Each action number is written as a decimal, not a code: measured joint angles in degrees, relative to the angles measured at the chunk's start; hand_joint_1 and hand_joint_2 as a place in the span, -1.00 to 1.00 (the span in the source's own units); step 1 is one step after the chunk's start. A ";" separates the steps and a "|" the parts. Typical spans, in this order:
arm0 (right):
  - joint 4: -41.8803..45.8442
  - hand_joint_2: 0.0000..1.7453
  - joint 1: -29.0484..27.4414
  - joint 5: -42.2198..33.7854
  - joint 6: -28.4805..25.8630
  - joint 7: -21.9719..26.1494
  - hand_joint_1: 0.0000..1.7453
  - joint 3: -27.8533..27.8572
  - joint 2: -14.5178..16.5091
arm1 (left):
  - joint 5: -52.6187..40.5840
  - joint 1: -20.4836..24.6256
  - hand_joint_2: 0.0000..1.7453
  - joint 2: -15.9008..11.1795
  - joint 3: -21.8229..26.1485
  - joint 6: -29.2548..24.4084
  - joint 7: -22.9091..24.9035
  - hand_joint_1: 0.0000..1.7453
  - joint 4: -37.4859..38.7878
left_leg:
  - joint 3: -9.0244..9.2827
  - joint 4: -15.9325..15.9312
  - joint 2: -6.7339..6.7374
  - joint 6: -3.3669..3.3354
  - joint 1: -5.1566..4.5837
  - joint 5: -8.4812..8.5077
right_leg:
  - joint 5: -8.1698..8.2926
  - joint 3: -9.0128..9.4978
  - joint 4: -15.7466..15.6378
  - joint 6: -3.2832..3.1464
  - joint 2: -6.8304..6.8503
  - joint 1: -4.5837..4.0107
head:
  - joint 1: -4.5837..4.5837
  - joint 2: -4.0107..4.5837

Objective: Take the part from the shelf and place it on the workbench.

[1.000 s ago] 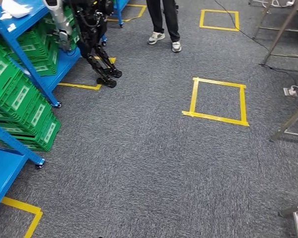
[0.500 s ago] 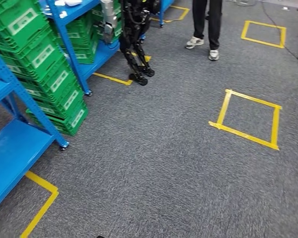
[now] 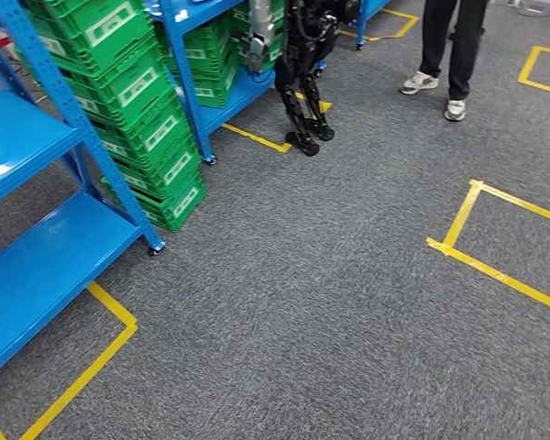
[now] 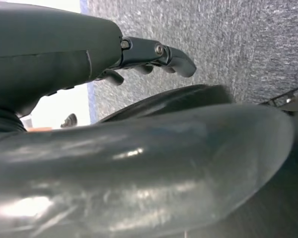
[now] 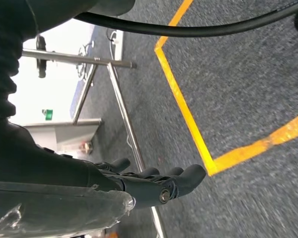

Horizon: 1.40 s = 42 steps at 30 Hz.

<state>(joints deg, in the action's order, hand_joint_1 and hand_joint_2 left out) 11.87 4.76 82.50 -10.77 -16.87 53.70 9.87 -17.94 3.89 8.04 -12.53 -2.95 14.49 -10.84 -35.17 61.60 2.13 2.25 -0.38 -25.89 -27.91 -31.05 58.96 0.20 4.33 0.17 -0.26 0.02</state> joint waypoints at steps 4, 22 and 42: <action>0.00 1.00 0.17 0.00 -0.03 -0.02 -1.00 0.06 -0.01 | 0.10 0.16 -1.00 0.13 0.01 0.00 -0.11 -1.00 0.00 | 2.25 -5.01 1.68 -1.08 -0.62 0.89 | -0.42 0.68 -0.32 0.99 2.08 -0.45 | -0.03 0.00; 0.00 1.00 0.06 -0.10 -0.02 -0.38 -1.00 0.45 0.04 | 0.42 -0.05 -1.00 0.17 0.16 -0.30 -0.30 -1.00 0.03 | 0.91 -3.95 -7.35 0.24 0.45 1.01 | 0.86 -0.58 0.04 0.68 -7.20 0.74 | -0.49 0.00; 0.00 1.00 -0.03 -0.13 -0.05 -0.52 -1.00 0.51 0.05 | -0.07 0.10 -1.00 0.25 0.18 -0.22 -0.45 -1.00 0.03 | 2.40 -5.49 -3.47 -2.55 0.33 1.74 | -8.09 -7.06 16.06 2.66 -4.07 0.04 | -0.72 0.00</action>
<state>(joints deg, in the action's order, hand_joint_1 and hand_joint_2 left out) 11.87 4.73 82.37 -10.82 -17.40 54.21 9.92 -18.01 3.99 8.29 -12.35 -3.17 14.03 -10.81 -32.78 56.11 -1.34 -0.30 -0.04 -24.15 -36.00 -38.12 75.02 2.85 0.26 0.21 -0.98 0.02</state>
